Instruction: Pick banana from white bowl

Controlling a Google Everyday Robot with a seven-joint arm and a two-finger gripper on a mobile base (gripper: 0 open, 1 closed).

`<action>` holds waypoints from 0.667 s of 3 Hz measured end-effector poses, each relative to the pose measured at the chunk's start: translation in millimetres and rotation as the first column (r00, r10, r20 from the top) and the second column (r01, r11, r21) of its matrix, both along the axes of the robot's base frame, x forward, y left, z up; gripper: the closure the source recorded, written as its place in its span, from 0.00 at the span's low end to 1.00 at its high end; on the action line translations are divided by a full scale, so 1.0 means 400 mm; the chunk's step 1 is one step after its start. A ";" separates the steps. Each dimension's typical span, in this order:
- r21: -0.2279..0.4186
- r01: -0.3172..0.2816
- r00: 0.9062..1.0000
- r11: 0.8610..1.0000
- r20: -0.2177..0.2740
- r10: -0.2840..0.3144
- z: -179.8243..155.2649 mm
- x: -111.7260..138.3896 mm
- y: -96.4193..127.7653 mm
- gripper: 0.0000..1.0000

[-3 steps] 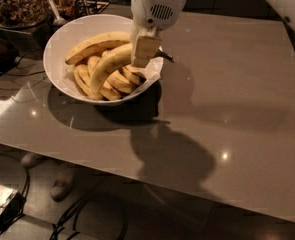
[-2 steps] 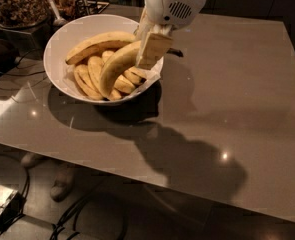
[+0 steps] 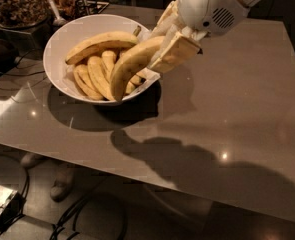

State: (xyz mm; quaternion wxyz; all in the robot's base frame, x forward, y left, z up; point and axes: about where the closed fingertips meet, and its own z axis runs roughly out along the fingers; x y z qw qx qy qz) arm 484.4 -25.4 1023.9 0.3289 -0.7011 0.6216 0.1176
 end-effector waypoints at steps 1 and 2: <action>0.079 0.013 1.000 0.997 0.008 -0.014 0.013 -0.042 -0.039 1.00; 0.136 0.033 0.999 0.990 0.005 -0.034 0.011 -0.081 -0.069 1.00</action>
Offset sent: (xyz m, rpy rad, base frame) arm -0.0486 -0.0482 -0.0016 0.2094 0.0047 -0.0681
